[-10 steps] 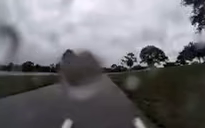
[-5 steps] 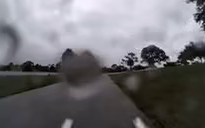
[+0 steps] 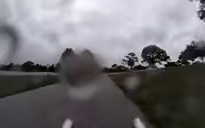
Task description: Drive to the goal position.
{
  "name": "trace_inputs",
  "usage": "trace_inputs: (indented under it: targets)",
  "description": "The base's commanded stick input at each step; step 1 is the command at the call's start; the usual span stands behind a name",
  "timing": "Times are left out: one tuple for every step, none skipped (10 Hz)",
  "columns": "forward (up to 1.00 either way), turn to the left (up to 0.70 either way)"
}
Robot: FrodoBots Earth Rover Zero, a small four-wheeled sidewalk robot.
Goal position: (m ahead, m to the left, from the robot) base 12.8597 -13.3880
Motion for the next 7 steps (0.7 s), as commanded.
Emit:
trace_inputs:
  targets:
    - [1.0, 0.0]
    - [1.0, 0.0]
    - [1.0, 0.0]
    - [1.0, 0.0]
    - [1.0, 0.0]
    - [1.0, 0.0]
    - [1.0, 0.0]
